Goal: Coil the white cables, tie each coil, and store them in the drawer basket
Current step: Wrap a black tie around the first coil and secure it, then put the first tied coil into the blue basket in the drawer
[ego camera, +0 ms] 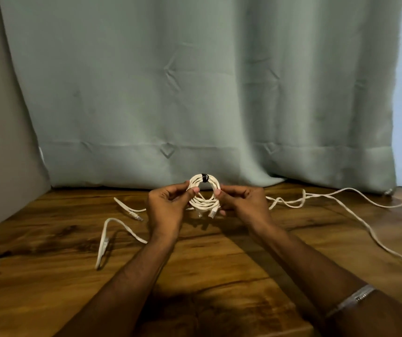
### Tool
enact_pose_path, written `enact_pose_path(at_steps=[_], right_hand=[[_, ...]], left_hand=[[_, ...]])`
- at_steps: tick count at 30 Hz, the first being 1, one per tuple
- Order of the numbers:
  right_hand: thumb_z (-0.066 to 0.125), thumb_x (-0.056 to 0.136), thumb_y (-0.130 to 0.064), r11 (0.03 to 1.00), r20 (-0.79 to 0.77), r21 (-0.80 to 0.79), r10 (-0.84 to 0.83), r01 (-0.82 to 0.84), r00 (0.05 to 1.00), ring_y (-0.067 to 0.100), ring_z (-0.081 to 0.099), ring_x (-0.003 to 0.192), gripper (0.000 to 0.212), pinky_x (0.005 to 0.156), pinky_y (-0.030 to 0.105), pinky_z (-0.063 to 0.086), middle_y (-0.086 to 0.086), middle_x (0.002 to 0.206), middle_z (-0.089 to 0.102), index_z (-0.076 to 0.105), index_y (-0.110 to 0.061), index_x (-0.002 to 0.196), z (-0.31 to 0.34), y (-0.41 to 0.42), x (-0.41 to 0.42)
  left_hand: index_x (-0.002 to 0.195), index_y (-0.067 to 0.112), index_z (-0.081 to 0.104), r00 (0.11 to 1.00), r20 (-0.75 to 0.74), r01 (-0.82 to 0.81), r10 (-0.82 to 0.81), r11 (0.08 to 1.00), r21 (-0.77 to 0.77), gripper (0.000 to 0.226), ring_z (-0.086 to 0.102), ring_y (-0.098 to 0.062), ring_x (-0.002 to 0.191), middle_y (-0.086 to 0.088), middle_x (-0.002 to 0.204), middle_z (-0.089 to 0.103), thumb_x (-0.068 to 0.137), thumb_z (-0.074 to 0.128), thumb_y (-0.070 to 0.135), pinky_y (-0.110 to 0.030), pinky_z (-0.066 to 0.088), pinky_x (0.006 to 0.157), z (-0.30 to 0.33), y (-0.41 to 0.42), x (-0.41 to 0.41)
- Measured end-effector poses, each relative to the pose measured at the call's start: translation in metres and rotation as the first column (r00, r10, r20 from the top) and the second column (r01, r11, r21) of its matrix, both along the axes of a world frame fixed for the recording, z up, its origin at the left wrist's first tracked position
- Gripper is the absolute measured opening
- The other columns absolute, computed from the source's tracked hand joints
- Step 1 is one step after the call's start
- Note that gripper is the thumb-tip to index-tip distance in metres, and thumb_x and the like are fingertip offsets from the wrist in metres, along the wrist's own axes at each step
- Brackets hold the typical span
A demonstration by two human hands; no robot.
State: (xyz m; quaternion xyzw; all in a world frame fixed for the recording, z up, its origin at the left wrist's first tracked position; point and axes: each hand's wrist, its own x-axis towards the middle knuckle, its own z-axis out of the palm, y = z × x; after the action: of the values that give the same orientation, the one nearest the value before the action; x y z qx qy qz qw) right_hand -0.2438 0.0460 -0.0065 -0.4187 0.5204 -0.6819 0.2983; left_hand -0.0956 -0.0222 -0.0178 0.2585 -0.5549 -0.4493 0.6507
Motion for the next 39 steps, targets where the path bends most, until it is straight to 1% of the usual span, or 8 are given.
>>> enact_pose_path(at_steps=[5, 11, 15, 22, 25, 30, 34, 39], right_hand=[[0.083, 0.081, -0.002, 0.990, 0.037, 0.004, -0.139, 0.139, 0.990, 0.017, 0.071, 0.060, 0.020, 0.054, 0.022, 0.057, 0.016, 0.079, 0.077, 0.078, 0.004, 0.100, 0.020, 0.068, -0.024], [0.083, 0.081, -0.001, 0.954, -0.061, 0.000, -0.299, 0.299, 0.952, 0.012, 0.066, 0.051, 0.010, 0.057, 0.023, 0.059, 0.005, 0.064, 0.074, 0.077, 0.001, 0.089, 0.047, 0.192, -0.074], [0.083, 0.082, -0.002, 0.919, -0.109, 0.022, -0.390, 0.394, 0.914, 0.020, 0.070, 0.062, 0.021, 0.063, 0.027, 0.063, 0.018, 0.080, 0.078, 0.078, 0.006, 0.101, 0.051, 0.276, -0.105], [0.082, 0.082, -0.001, 0.863, -0.215, 0.142, -0.451, 0.485, 0.866, 0.017, 0.068, 0.060, 0.007, 0.061, 0.028, 0.063, 0.013, 0.075, 0.077, 0.080, -0.001, 0.089, 0.015, 0.378, -0.140], [0.081, 0.082, 0.001, 0.844, -0.235, 0.212, -0.445, 0.492, 0.864, 0.017, 0.071, 0.059, 0.011, 0.060, 0.028, 0.063, 0.015, 0.078, 0.077, 0.078, 0.005, 0.092, -0.013, 0.390, -0.150], [0.080, 0.084, -0.003, 0.792, -0.343, 0.347, -0.393, 0.503, 0.853, 0.026, 0.075, 0.070, 0.012, 0.065, 0.034, 0.066, 0.019, 0.083, 0.078, 0.078, 0.005, 0.092, -0.043, 0.390, -0.170], [0.083, 0.084, -0.008, 0.737, -0.541, 0.416, -0.270, 0.532, 0.797, 0.019, 0.076, 0.065, 0.011, 0.056, 0.025, 0.061, 0.012, 0.079, 0.079, 0.079, 0.000, 0.090, -0.053, 0.386, -0.179], [0.086, 0.083, -0.016, 0.628, -0.837, 0.376, -0.085, 0.681, 0.540, 0.009, 0.074, 0.061, 0.004, 0.061, 0.027, 0.063, -0.001, 0.075, 0.078, 0.083, -0.015, 0.085, -0.070, 0.374, -0.181]], left_hand=[[0.102, -0.010, 0.072, 0.980, -0.049, 0.196, -0.191, 0.973, 0.123, 0.024, 0.070, -0.005, 0.062, -0.022, 0.090, 0.074, 0.080, 0.078, -0.003, -0.018, 0.057, 0.058, 0.011, 0.051, -0.028], [0.097, -0.001, 0.070, 0.870, -0.212, 0.490, -0.445, 0.826, 0.277, 0.009, 0.071, -0.006, 0.059, 0.003, 0.066, 0.075, 0.088, 0.071, 0.001, -0.019, 0.058, 0.056, 0.024, 0.150, -0.088], [0.096, 0.000, 0.070, 0.766, -0.210, 0.643, -0.608, 0.711, 0.286, 0.008, 0.072, -0.006, 0.061, 0.003, 0.068, 0.075, 0.087, 0.071, -0.001, -0.019, 0.057, 0.055, 0.028, 0.209, -0.127], [0.097, 0.001, 0.071, 0.647, 0.166, 0.660, -0.744, 0.656, 0.367, 0.021, 0.075, -0.024, 0.076, -0.015, 0.088, 0.078, 0.079, 0.082, 0.003, -0.030, 0.063, 0.064, 0.000, 0.275, -0.165], [0.098, 0.008, 0.073, 0.597, 0.459, 0.583, -0.658, 0.749, 0.314, 0.022, 0.074, -0.024, 0.068, -0.009, 0.077, 0.077, 0.079, 0.084, 0.009, -0.037, 0.061, 0.070, -0.023, 0.285, -0.176], [0.087, 0.026, 0.074, 0.403, 0.895, 0.418, -0.189, 0.909, 0.004, 0.021, 0.070, -0.012, 0.066, 0.009, 0.078, 0.075, 0.076, 0.085, 0.040, -0.035, 0.059, 0.072, -0.040, 0.299, -0.189], [0.094, 0.023, 0.071, 0.275, 0.959, 0.416, 0.070, 0.890, -0.184, 0.028, 0.063, -0.017, 0.090, 0.004, 0.095, 0.070, 0.076, 0.085, 0.039, -0.033, 0.044, 0.073, -0.051, 0.307, -0.198], [0.107, 0.021, 0.066, 0.125, 0.973, 0.494, 0.196, 0.838, -0.232, 0.034, 0.065, -0.021, 0.099, 0.000, 0.105, 0.070, 0.080, 0.083, 0.032, -0.034, 0.042, 0.072, -0.061, 0.310, -0.212]])
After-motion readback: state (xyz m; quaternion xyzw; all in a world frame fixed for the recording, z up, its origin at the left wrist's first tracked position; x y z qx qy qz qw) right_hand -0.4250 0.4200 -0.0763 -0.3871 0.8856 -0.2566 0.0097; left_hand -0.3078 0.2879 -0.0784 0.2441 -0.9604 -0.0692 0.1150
